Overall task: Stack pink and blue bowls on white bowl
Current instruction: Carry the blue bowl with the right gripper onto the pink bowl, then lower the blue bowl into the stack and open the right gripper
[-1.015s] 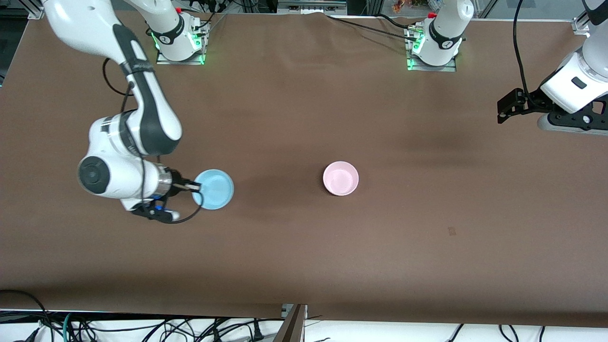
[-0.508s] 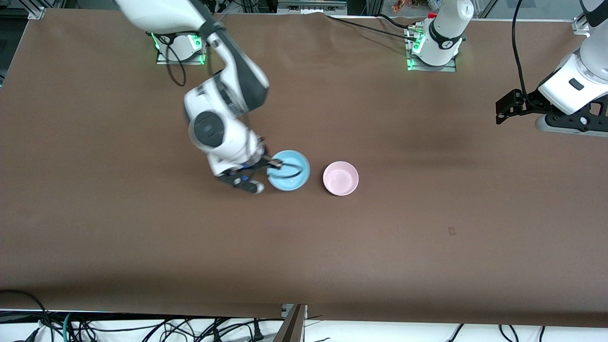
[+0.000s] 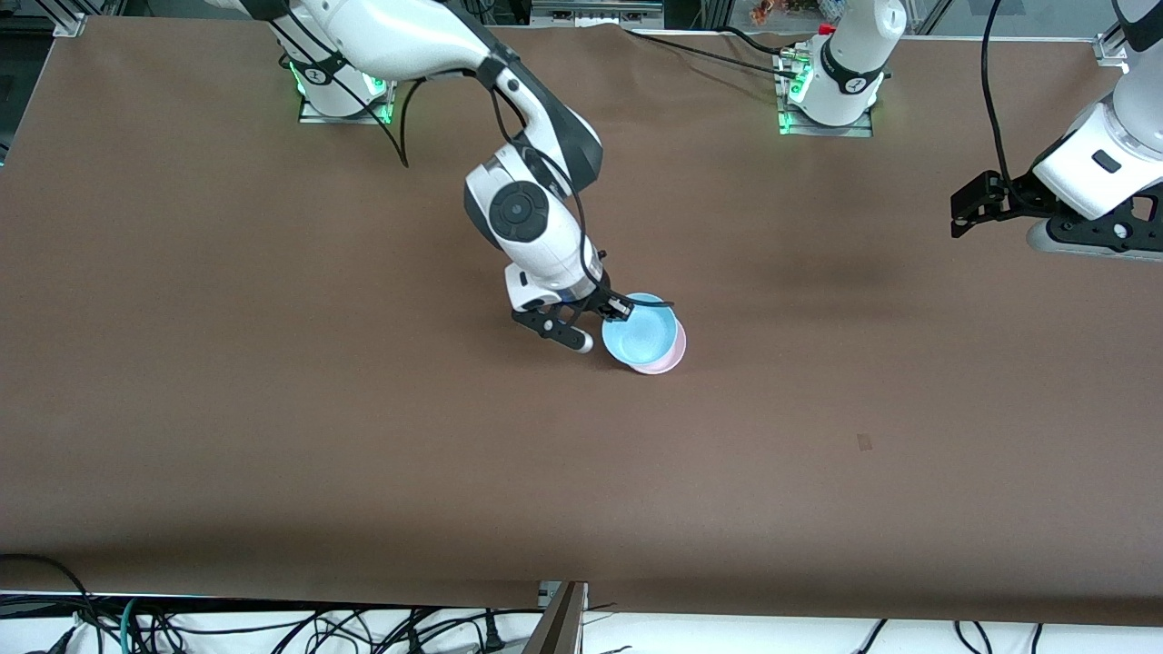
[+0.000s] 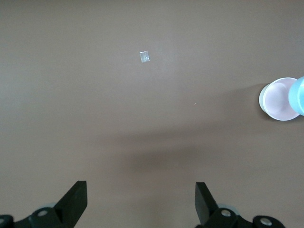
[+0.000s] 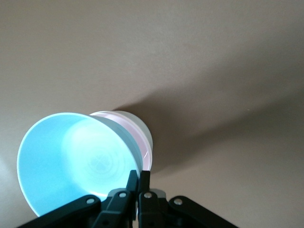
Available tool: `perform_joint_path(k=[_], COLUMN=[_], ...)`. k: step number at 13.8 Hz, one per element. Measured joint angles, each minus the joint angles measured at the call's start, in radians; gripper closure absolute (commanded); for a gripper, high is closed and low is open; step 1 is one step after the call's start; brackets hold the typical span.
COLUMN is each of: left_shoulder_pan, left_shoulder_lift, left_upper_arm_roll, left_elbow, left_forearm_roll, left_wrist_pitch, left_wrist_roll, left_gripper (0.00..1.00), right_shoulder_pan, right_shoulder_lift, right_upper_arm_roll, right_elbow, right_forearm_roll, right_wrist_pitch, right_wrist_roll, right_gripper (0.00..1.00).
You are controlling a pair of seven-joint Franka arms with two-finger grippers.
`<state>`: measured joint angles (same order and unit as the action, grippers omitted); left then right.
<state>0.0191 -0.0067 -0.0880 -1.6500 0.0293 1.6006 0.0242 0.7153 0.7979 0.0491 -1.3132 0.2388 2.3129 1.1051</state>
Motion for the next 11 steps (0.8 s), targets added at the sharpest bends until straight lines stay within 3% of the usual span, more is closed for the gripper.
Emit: perform_joint_path(k=[11], left_shoulder_pan=[-0.001], left_shoulder_lift=[0.000], left_upper_arm_roll=[0.001], left_elbow=[0.000], left_forearm_roll=[0.000], left_wrist_pitch=[-0.018], left_wrist_roll=[0.000], left_gripper=[0.00], right_shoulder_pan=[0.034], right_shoulder_lift=[0.061], right_upper_arm_roll=[0.000], right_elbow=[0.030], right_forearm_roll=[0.000], right_wrist_pitch=[0.067], right_wrist_roll=[0.003], right_gripper=[1.00])
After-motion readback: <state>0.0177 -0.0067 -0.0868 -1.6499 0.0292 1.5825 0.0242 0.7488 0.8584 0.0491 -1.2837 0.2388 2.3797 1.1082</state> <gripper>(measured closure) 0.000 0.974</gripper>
